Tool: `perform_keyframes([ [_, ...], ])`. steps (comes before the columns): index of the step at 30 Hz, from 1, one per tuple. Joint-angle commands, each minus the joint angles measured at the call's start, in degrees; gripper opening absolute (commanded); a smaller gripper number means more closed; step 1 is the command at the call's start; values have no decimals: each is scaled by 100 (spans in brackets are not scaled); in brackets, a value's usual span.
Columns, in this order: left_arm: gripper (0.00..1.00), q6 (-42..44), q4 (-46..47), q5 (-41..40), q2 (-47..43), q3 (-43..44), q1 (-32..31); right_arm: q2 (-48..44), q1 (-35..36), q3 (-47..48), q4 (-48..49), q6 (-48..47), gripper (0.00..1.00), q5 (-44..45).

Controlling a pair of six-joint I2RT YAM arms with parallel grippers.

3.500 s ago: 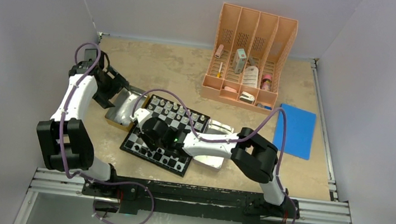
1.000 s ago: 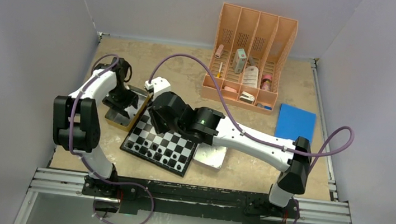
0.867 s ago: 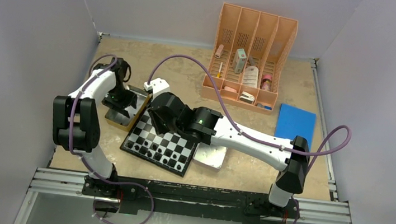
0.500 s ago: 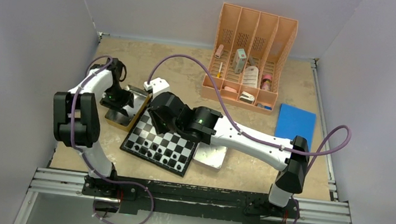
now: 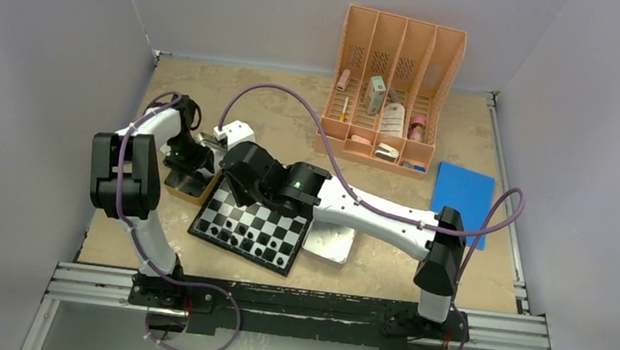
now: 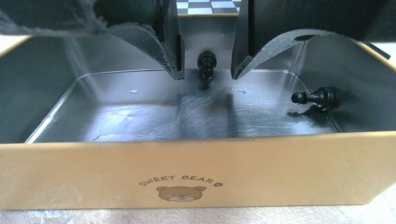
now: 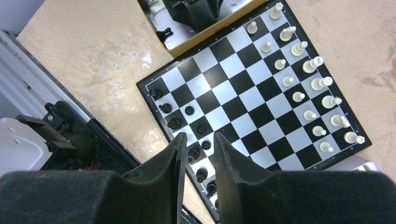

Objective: Set up the chess pieces on the board
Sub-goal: Pick up the chess piece from the storage box.

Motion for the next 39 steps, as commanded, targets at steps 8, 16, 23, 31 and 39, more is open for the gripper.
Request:
perform_keyframes([
  [8,37,165,-60,214,238,353,0,149,-55,469,-74,-149,30,139],
  [16,28,46,27,216,298,248,0,219,-116,480,10,-241,30,108],
  [23,8,32,103,98,280,415,0,303,-161,552,-2,-328,30,54],
  [31,0,61,-102,1,220,649,8,316,-199,537,-28,-321,30,22],
  [39,0,34,-270,-205,224,777,25,335,-216,559,-30,-291,30,-9],
])
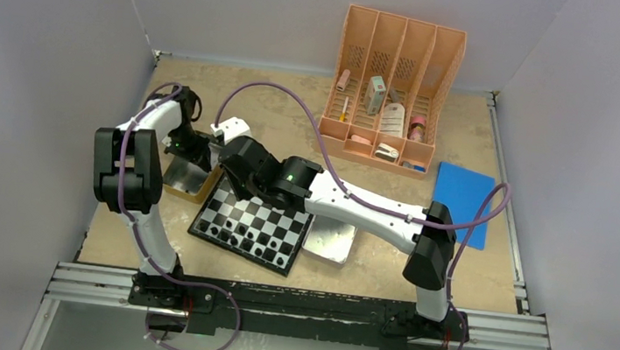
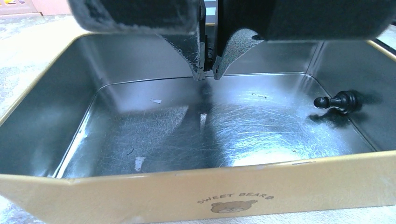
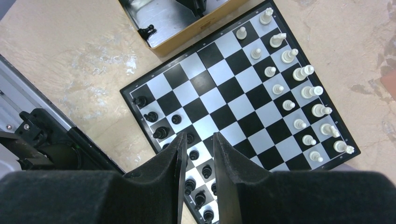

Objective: Set up the chess pieces on the board
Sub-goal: Pick up the chess piece from the storage box, then place the chess piece on the chessboard.

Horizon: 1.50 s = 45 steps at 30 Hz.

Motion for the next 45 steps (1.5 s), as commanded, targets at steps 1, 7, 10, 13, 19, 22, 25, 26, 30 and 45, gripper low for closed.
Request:
perform_keyframes([
  [1,0,-47,-163,-184,-99,189,26,-91,-37,262,20,-36,30,-21],
  [7,0,-105,-227,-234,-217,221,26,-72,-46,273,46,-32,30,-61],
  [10,0,-119,-263,-214,-249,262,20,-105,-50,217,53,-15,30,-73],
  [13,0,-140,-317,-173,-281,298,20,-151,-47,161,61,3,30,-74],
  [19,0,-217,-428,-217,-438,365,23,-304,-46,-22,135,57,30,-74],
  [22,0,-243,-507,-285,-519,450,25,-402,-46,-166,167,110,30,-74],
  [25,0,-286,-572,-319,-629,492,26,-508,-46,-291,215,185,30,-81],
  [26,0,-297,-583,-321,-674,496,26,-534,-46,-315,225,214,30,-97],
  [30,0,-253,-580,-285,-884,503,26,-627,-221,-316,211,382,30,-444],
  [45,0,1745,946,1433,-2167,-33,-451,-803,-1646,-1172,1885,261,50,-2887],
])
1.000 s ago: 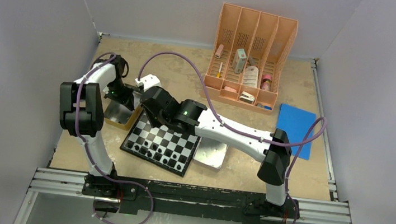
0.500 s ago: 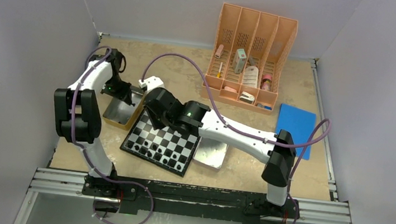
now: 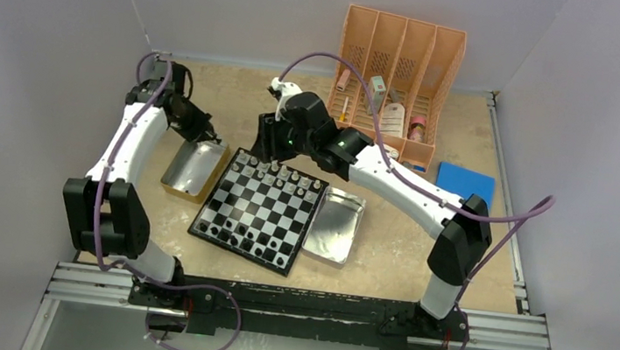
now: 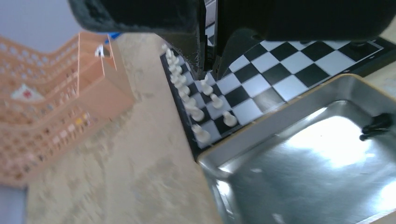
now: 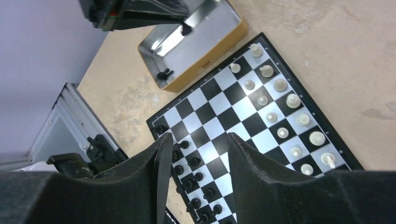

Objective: Set up the chess pieces on the board
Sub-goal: Place the chess piece on the chessboard.

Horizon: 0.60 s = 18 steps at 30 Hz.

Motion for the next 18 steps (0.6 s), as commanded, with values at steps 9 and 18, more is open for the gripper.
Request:
perform_keyframes([
  [9,0,856,2364,2962,-1121,-1127,-639,-92,-491,-438,996,-780,56,-1204],
  [18,0,771,2740,4000,-1540,-1201,-787,-173,-626,-601,1343,-920,49,-1613],
])
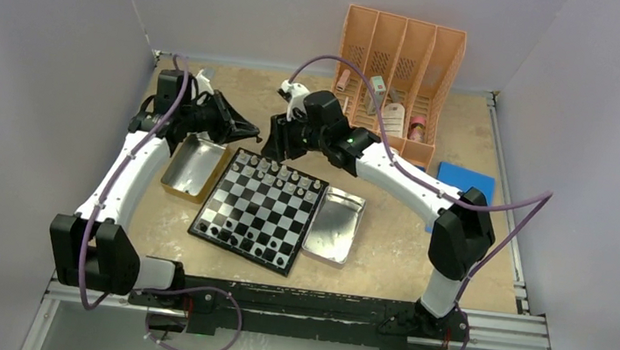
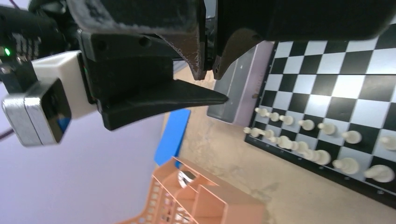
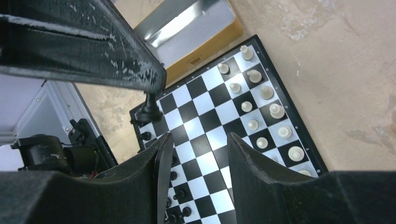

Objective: Set up the chess pieces on the board
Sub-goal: Place the chess piece on the chessboard.

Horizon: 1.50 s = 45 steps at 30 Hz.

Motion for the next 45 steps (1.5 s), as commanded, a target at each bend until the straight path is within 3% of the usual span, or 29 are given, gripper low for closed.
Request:
perform_keyframes([
  [1,0,85,419,762,-262,-21,-84,-234,20,103,597,-145,49,-512],
  [16,0,485,269,791,-257,49,-117,-420,21,98,914,5,53,-864],
  [20,0,612,210,733,-258,47,-117,-522,17,-1,1145,159,43,-783],
  [24,0,756,91,825,-211,102,-117,-573,21,-98,1271,46,18,-778],
  [27,0,1063,-232,954,-193,261,-117,-637,21,-219,1348,-304,8,-835],
  [35,0,1916,-1676,1422,-299,598,-117,-739,20,-631,1135,-1661,5,-1465],
  [40,0,2183,-2163,1795,-473,541,-112,-1214,21,-1218,1766,-2188,4,-1730],
  [45,0,2436,-2505,1993,-424,681,-117,-1205,20,-1286,1616,-2561,4,-1942],
])
